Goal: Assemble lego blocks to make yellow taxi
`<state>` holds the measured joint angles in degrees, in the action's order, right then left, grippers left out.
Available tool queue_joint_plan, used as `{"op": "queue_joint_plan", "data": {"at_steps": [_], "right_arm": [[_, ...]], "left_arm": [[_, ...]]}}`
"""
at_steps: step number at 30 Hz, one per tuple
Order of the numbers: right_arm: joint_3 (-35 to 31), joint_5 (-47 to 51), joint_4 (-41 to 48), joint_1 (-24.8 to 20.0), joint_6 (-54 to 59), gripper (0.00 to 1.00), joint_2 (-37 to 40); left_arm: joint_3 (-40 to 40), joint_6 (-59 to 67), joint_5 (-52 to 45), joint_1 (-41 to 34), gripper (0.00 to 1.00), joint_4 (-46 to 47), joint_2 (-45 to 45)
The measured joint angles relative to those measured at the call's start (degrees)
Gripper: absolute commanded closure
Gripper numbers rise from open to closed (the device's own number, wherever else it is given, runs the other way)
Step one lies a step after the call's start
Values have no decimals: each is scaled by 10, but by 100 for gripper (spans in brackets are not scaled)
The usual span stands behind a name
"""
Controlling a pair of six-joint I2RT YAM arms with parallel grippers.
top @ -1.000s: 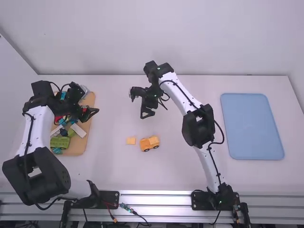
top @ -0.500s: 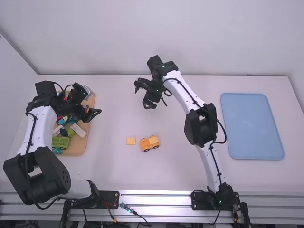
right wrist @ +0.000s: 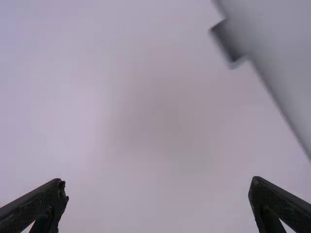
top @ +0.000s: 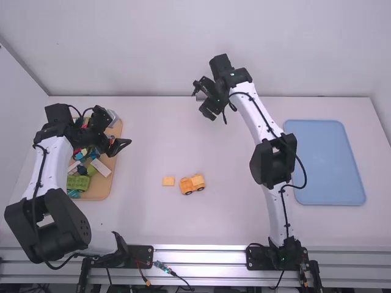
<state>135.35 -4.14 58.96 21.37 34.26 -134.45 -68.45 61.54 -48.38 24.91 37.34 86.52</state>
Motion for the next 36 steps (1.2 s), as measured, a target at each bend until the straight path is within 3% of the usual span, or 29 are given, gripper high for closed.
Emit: {"op": "queue_joint_plan", "data": {"at_steps": [4,8,12,13,14,15,20,28,31,36], "right_arm": [[-28,14,-30,-31,-24,1,32],[-161,11,-115,-59,-28,1,89],[-377,6,-262,-51,-22,1,192],[-377,6,-262,-51,-22,1,192],[-466,-8,-325,-38,-12,1,247],[-539,-30,-382,-26,-2,1,297],[-758,-180,-575,-2,24,1,460],[-948,-345,-705,-38,36,1,466],[-974,-373,-721,-38,38,1,465],[-995,-429,-690,-21,128,1,465]], "left_arm": [[0,0,-1,0,1,1,0],[0,0,-1,0,1,3,0],[0,0,-11,-5,1,7,0],[0,0,-11,-5,1,7,0],[0,3,-13,-12,1,10,0],[0,9,-14,-22,1,12,0],[12,36,-16,-85,1,7,0],[102,209,-55,-166,1,12,0],[136,272,-87,-161,1,4,0],[228,332,-140,-154,1,-89,0]]}}
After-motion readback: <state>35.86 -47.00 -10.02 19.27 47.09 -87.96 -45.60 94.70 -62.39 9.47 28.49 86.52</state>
